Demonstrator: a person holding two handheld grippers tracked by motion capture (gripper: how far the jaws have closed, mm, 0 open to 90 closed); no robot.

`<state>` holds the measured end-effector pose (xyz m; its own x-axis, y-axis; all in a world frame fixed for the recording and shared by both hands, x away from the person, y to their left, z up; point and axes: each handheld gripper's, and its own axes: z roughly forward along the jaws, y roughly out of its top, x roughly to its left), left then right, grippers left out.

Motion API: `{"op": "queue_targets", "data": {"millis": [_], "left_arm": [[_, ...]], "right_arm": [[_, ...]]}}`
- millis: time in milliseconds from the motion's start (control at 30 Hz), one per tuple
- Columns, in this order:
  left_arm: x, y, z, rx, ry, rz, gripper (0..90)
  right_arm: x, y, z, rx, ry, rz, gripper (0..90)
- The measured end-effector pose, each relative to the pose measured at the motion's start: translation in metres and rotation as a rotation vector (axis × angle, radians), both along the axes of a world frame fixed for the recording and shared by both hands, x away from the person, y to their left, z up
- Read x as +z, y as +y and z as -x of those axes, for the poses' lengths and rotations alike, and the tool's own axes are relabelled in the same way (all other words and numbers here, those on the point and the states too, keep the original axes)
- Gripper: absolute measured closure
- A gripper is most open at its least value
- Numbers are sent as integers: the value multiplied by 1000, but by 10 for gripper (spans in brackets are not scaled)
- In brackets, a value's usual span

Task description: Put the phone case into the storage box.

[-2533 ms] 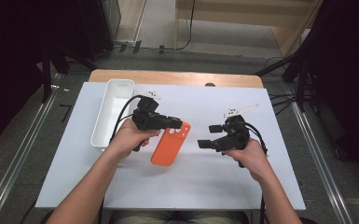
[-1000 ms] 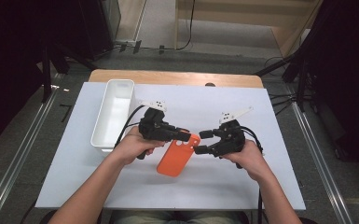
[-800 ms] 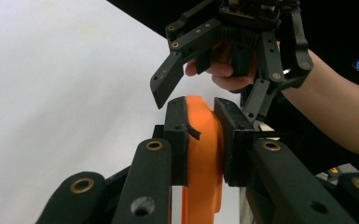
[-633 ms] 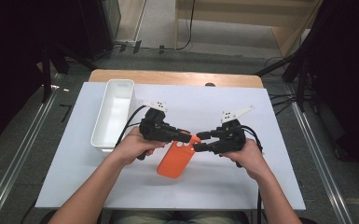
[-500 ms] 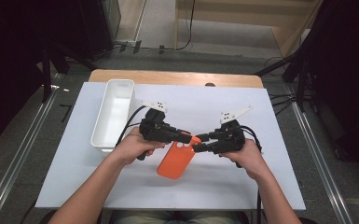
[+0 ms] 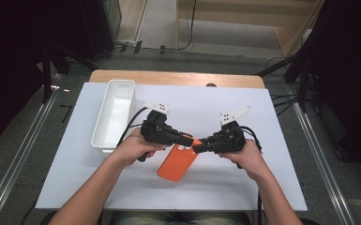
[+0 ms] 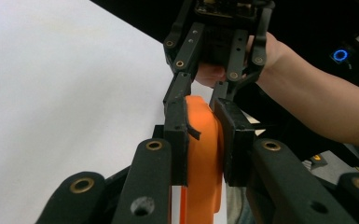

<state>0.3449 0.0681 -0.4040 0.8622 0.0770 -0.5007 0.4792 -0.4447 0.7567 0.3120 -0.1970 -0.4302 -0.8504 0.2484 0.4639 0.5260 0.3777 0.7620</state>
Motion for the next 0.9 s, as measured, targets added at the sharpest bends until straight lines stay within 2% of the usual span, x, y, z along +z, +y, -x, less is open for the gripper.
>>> {"op": "queue_targets", "data": {"millis": [400, 633, 733, 900], "left_arm": [[0, 2, -2, -26, 21, 16, 737], [0, 3, -1, -32, 14, 16, 724], [0, 2, -1, -27, 9, 12, 697], [1, 4, -2, -19, 23, 14, 570]], "right_arm": [[4, 0, -1, 40, 7, 3, 740], [6, 1, 0, 55, 8, 12, 744], [7, 2, 0, 57, 11, 14, 746], [7, 4, 1, 63, 20, 37, 746]]}}
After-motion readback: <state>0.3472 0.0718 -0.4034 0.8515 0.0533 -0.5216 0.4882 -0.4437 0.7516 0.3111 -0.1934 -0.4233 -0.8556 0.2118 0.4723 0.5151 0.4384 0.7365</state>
